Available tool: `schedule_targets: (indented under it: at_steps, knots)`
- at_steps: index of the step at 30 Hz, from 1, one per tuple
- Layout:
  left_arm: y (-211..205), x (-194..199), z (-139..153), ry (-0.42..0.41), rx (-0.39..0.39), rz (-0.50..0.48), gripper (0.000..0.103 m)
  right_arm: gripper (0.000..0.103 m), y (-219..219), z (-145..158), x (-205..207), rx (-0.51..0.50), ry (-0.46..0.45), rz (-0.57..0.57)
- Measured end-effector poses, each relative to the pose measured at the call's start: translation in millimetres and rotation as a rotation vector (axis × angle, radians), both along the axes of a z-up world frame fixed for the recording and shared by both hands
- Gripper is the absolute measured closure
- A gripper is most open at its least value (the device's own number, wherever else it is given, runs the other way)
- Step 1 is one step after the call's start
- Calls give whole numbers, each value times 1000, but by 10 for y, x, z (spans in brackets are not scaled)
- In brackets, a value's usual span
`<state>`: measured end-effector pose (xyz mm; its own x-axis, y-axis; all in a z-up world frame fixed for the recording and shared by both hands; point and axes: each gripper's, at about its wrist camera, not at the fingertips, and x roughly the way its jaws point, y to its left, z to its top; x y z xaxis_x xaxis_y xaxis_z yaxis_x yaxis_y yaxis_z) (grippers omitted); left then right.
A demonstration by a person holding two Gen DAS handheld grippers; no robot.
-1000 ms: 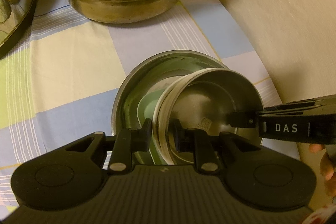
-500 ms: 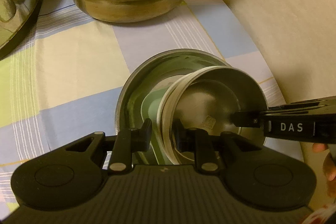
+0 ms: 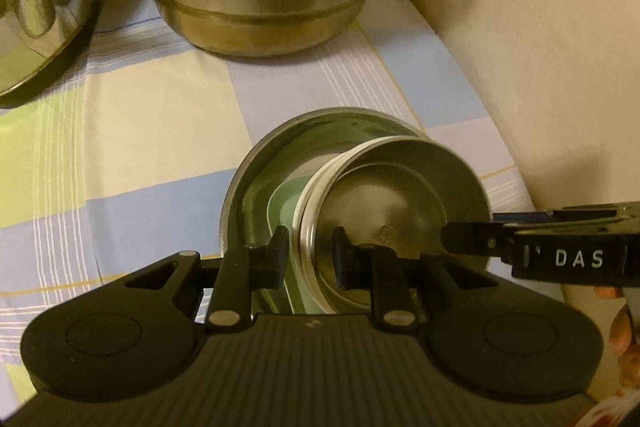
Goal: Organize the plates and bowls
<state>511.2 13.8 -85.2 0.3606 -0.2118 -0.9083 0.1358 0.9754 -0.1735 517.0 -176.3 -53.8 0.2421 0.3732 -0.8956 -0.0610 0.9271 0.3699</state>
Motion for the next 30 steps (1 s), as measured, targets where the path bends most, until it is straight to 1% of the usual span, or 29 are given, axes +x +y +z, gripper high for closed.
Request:
schedule_targets:
  at_steps: [5, 11, 15, 18, 19, 21, 22, 24, 27, 30]
  knots:
    - [-26, -100, 97, -30, 14, 32, 83, 53, -59, 81, -84, 40, -35, 8]
    - [-48, -253, 171, -54, 36, 73, 83, 52, -85, 138, -177, 46, -74, 34]
    - [-60, -353, 207, -80, 36, 98, 83, 52, -109, 143, -246, 58, -135, 42]
    - [-82, -368, 206, -106, 49, 110, 83, 54, -150, 137, -274, 91, -185, 39]
    - [-88, -361, 201, -117, 56, 117, 83, 55, -160, 133, -273, 102, -199, 44]
    - [-99, -343, 183, -126, 68, 120, 83, 68, -168, 109, -264, 114, -213, 58]
    - [-102, -334, 173, -126, 72, 122, 83, 71, -174, 98, -264, 124, -217, 62]
    - [-113, -313, 148, -124, 76, 123, 83, 80, -191, 70, -257, 151, -224, 61]
    - [-126, -297, 123, -124, 83, 121, 83, 88, -230, 41, -238, 169, -228, 45]
    - [-146, -288, 94, -116, 93, 114, 86, 94, -286, 15, -201, 187, -207, 28]
